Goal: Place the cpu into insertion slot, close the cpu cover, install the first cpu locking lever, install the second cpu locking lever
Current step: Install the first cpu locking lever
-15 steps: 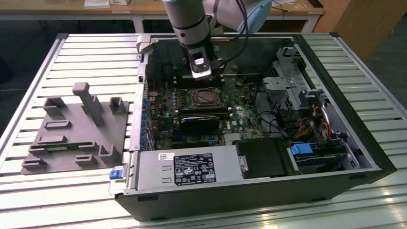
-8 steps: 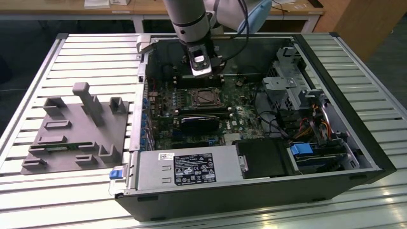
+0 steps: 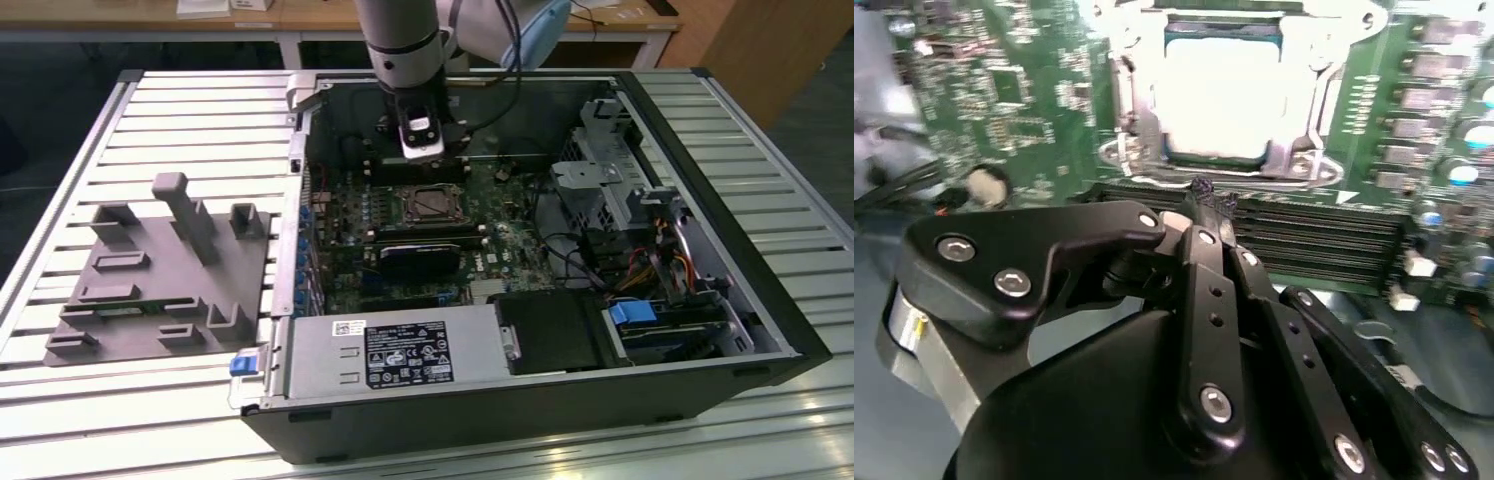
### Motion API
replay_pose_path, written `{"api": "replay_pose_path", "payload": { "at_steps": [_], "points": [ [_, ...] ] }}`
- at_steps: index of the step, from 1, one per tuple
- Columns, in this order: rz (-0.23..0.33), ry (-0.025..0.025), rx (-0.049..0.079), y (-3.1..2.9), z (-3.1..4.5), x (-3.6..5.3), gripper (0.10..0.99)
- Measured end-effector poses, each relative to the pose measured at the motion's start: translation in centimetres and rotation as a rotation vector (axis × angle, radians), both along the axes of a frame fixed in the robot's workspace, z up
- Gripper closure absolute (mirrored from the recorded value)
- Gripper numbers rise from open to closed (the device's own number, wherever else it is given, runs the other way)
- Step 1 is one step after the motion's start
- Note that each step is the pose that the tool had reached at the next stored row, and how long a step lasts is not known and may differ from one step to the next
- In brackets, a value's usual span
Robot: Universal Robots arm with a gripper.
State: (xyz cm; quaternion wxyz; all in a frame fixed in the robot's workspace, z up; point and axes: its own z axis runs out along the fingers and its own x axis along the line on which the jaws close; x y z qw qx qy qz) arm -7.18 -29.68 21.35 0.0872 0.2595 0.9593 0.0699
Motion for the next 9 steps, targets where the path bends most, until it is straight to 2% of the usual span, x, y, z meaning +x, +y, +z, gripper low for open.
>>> {"api": "replay_pose_path", "payload": {
  "at_steps": [2, 4, 7, 9],
  "points": [
    [0.000, 0.0349, -0.007, 0.00, 0.00, 0.21, 0.980],
    [0.000, 0.0640, -0.015, 0.00, -0.01, 0.41, 0.980],
    [0.000, 0.1005, -0.023, -0.01, -0.04, 0.66, 0.980],
    [0.000, 0.1152, -0.026, -0.08, -0.06, 0.76, 0.980]
  ]
}}
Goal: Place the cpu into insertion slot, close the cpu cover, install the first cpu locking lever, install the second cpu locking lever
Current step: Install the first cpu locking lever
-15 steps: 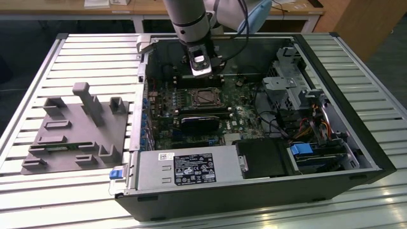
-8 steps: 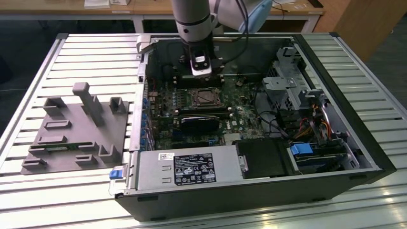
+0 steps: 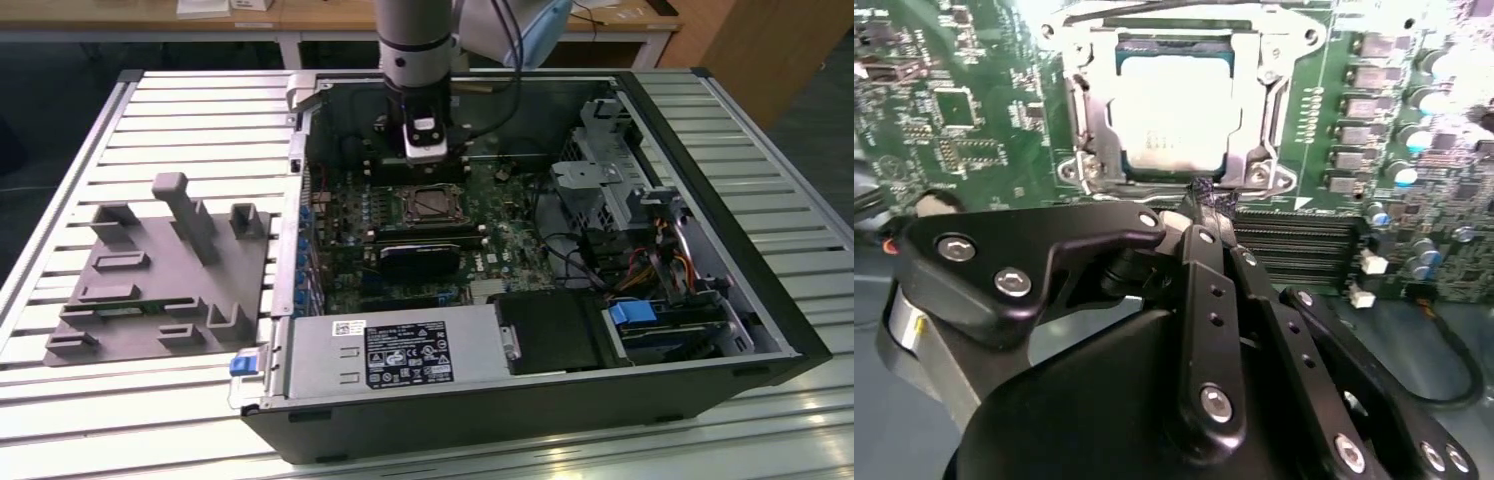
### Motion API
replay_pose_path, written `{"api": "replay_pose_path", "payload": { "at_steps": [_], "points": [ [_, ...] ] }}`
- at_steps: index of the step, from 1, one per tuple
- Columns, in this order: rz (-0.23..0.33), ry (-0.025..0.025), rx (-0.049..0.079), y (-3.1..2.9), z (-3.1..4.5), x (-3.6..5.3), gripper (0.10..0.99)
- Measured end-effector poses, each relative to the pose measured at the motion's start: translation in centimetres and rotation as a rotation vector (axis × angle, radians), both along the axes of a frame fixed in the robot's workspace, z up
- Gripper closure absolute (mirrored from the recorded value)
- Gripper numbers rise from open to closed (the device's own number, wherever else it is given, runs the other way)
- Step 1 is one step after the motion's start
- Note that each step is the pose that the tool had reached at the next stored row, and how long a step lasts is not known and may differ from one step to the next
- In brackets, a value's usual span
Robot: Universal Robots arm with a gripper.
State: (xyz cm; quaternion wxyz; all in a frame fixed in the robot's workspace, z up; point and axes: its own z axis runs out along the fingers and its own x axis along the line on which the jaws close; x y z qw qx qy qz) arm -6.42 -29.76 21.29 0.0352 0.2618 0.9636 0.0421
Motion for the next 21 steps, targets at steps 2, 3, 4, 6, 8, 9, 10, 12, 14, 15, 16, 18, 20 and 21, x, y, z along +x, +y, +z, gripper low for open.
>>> {"api": "replay_pose_path", "payload": {
  "at_steps": [2, 3, 4, 6, 8, 9, 10, 12, 14, 15, 16, 18, 20, 21],
  "points": [
    [0.000, 0.0073, -0.003, -0.21, 0.00, 0.03, 0.980],
    [0.000, 0.0073, -0.004, -0.35, -0.01, 0.03, 0.980],
    [0.000, 0.0074, -0.004, -0.51, 0.00, 0.04, 0.980],
    [0.000, 0.0073, -0.005, -0.90, -0.01, 0.04, 0.980],
    [0.000, 0.0072, -0.004, -1.36, -0.01, 0.04, 0.980],
    [0.000, 0.0074, -0.005, -1.59, 0.00, 0.04, 0.980],
    [0.000, 0.0073, -0.005, -1.80, -0.01, 0.04, 0.980],
    [0.000, 0.0072, -0.005, -2.19, -0.01, 0.04, 0.980],
    [0.000, 0.0073, -0.005, -2.56, -0.01, 0.04, 0.980],
    [0.000, 0.0073, -0.005, -2.73, -0.01, 0.04, 0.980],
    [0.000, 0.0072, -0.005, -2.88, -0.01, 0.04, 0.980],
    [0.000, 0.0072, -0.005, -3.15, -0.01, 0.04, 0.980],
    [0.000, 0.0073, -0.006, -3.31, -0.03, 0.05, 0.980],
    [0.004, 0.0073, -0.006, -3.31, -0.03, 0.07, 0.980]
  ]
}}
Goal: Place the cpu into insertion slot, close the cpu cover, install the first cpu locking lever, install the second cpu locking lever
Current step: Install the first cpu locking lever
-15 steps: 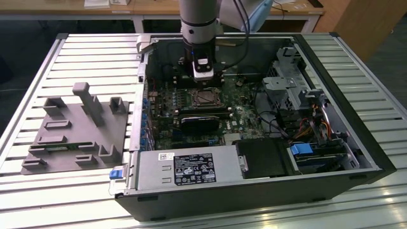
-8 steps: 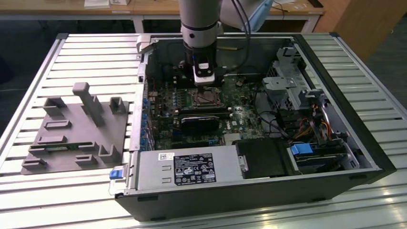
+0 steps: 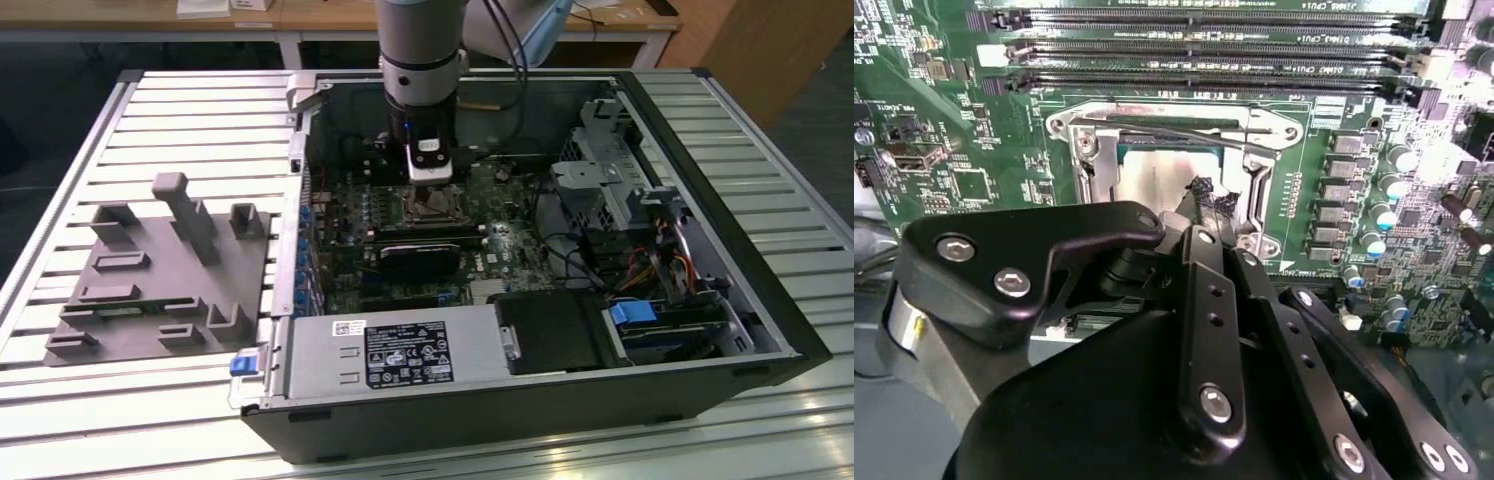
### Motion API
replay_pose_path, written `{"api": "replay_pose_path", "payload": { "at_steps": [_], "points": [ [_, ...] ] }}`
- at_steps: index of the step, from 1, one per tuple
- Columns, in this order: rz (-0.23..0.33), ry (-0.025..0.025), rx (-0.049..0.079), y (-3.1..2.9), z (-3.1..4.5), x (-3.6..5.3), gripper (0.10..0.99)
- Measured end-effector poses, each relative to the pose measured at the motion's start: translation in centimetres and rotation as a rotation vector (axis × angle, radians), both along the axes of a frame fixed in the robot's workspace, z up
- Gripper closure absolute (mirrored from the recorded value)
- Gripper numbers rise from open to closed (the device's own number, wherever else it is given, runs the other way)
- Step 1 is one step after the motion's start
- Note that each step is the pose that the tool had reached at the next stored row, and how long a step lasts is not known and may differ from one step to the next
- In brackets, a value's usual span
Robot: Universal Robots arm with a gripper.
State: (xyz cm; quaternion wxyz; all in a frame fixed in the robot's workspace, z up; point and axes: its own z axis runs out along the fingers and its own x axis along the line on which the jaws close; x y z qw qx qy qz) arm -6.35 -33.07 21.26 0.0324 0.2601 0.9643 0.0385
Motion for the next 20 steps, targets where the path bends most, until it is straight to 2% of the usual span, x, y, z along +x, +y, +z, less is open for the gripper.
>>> {"api": "replay_pose_path", "payload": {
  "at_steps": [14, 20],
  "points": [
    [0.115, 0.0000, 0.000, -0.01, -0.27, 1.47, 0.980],
    [0.142, 0.0001, -0.001, 0.00, -0.13, 1.51, 0.980]
  ]
}}
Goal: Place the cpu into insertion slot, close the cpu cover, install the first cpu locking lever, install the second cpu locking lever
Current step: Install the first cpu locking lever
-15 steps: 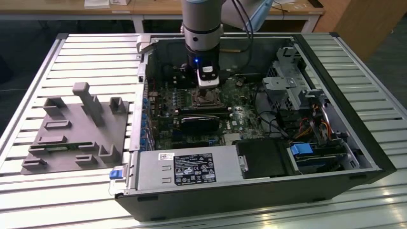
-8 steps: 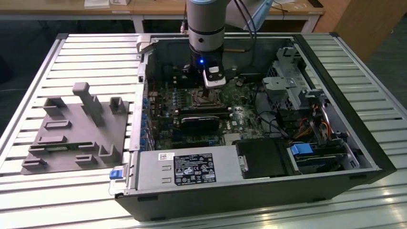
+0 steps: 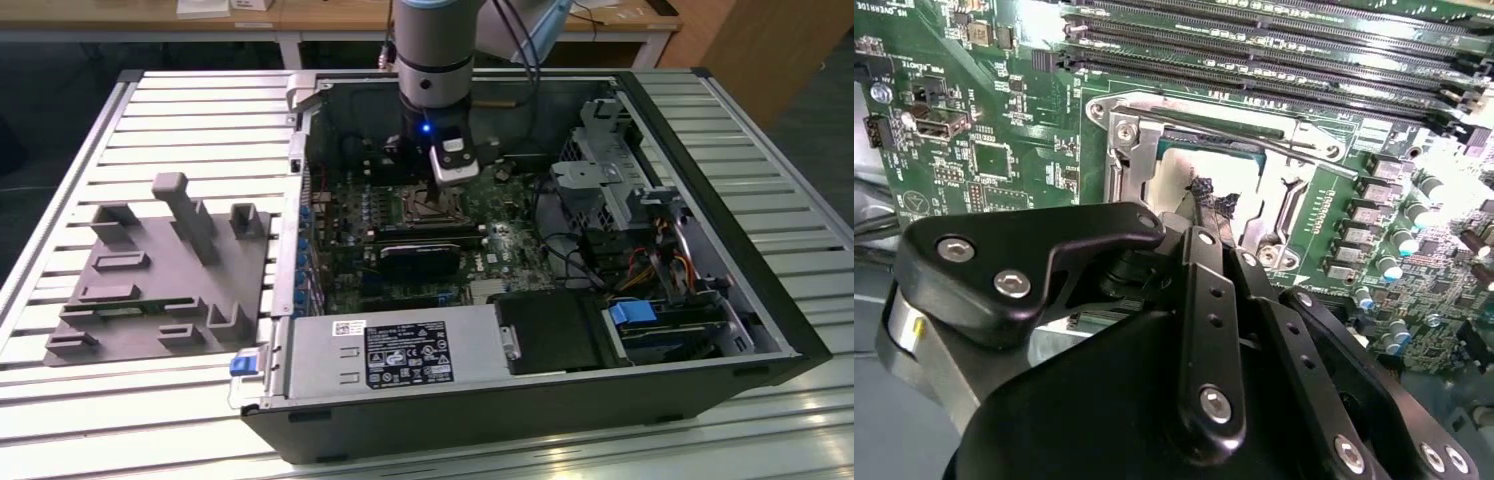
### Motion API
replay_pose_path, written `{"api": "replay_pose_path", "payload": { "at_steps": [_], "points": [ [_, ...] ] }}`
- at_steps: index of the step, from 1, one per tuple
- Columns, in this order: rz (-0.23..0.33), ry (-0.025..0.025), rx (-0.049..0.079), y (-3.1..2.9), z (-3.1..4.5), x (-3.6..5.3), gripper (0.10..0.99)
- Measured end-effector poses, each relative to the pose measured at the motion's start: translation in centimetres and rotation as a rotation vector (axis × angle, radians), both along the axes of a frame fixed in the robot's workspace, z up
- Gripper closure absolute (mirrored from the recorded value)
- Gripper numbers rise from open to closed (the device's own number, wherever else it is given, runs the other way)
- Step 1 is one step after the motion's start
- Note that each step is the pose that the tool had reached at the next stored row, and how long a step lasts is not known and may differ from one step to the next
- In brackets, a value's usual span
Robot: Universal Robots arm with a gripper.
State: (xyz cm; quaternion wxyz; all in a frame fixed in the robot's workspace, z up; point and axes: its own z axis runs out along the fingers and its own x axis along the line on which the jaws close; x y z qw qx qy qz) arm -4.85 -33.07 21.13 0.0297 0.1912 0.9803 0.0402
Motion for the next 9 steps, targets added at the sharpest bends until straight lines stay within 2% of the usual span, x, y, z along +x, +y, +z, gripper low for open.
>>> {"api": "replay_pose_path", "payload": {
  "at_steps": [4, 9],
  "points": [
    [0.010, -0.0006, 0.000, 0.00, 0.62, 0.00, 0.980],
    [0.016, -0.0024, 0.000, 0.00, 1.89, 0.00, 0.980]
  ]
}}
